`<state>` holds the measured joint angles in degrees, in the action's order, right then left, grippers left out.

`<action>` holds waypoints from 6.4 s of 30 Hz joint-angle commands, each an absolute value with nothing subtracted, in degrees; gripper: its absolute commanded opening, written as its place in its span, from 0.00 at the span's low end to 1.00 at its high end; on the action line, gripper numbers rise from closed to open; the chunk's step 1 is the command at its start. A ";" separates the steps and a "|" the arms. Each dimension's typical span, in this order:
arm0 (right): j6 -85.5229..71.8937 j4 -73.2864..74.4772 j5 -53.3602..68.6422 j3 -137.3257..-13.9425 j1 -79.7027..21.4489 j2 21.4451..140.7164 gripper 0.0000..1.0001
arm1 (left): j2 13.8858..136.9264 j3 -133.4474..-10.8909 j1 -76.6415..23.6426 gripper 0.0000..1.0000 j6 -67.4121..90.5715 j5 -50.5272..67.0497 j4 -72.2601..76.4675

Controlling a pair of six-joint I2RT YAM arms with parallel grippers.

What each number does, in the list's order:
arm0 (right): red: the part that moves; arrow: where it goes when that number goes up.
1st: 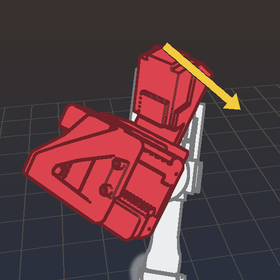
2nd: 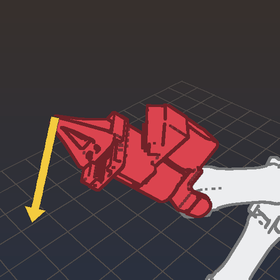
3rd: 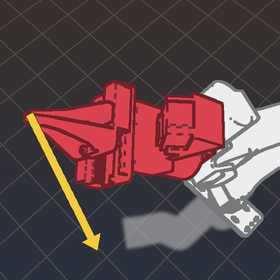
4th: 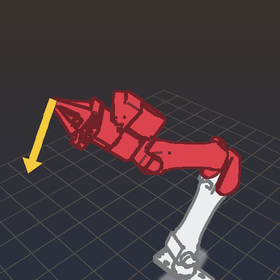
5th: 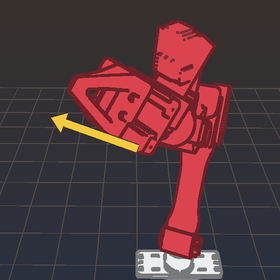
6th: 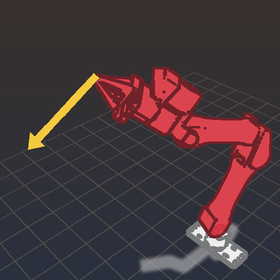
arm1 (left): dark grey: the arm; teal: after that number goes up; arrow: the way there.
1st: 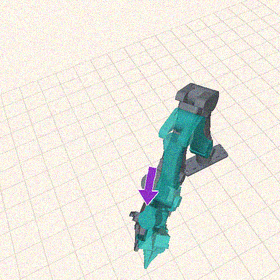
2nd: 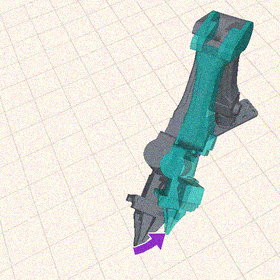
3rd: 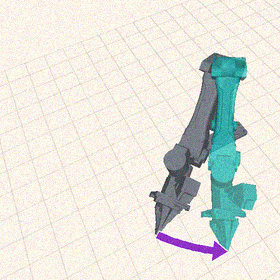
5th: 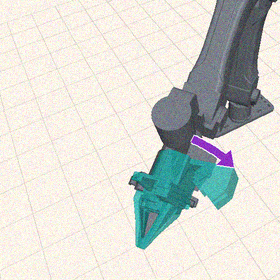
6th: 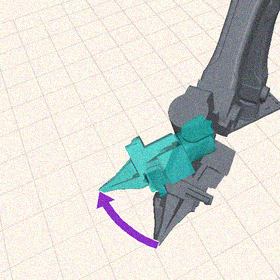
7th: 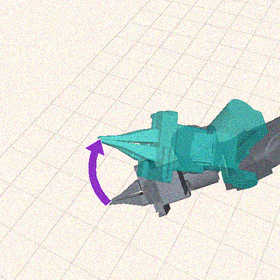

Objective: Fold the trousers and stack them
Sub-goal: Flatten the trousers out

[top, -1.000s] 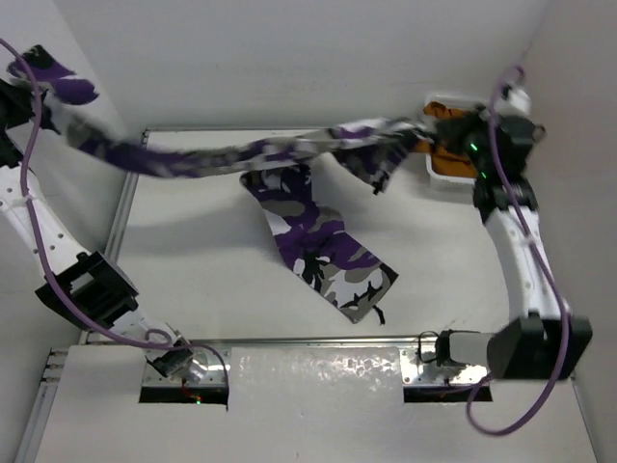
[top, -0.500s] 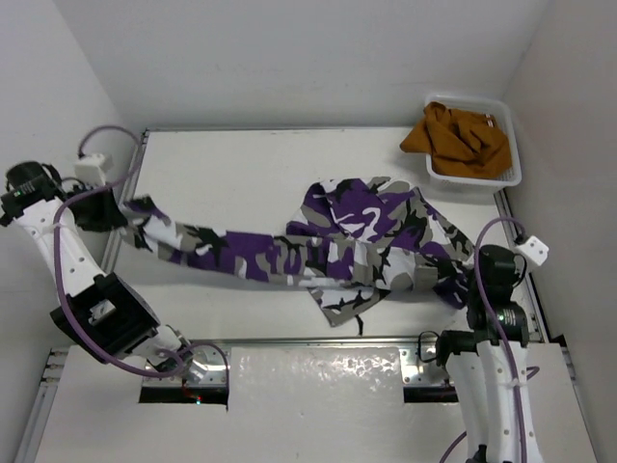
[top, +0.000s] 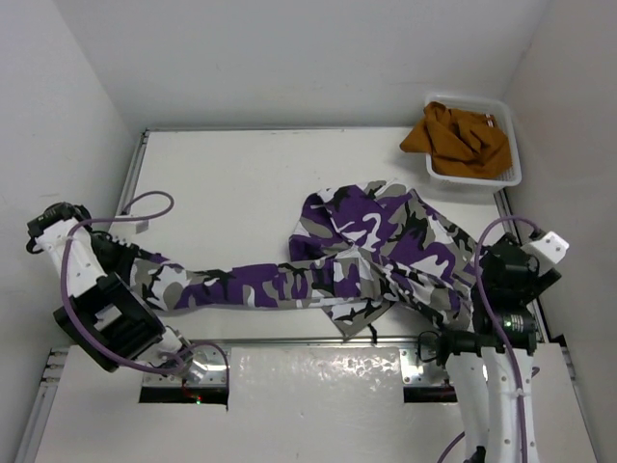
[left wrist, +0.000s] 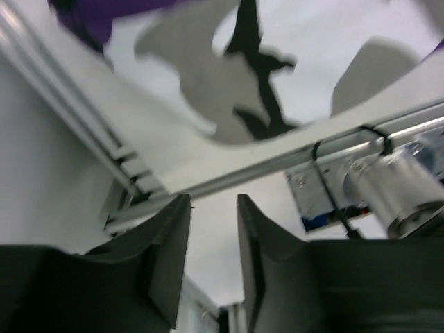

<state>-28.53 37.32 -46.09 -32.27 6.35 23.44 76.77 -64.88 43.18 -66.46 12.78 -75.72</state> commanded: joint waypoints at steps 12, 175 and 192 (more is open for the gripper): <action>-4.57 21.33 1.57 -68.41 -20.02 79.81 0.71 | 79.01 -93.87 22.18 0.57 -49.26 21.90 -72.44; -20.74 42.80 4.92 -73.57 14.68 96.15 0.00 | 110.21 -76.29 37.00 0.38 -21.01 9.05 -40.08; -20.74 42.00 3.61 -72.93 14.77 96.59 0.00 | 113.65 -77.77 36.29 0.00 -21.17 15.29 -37.78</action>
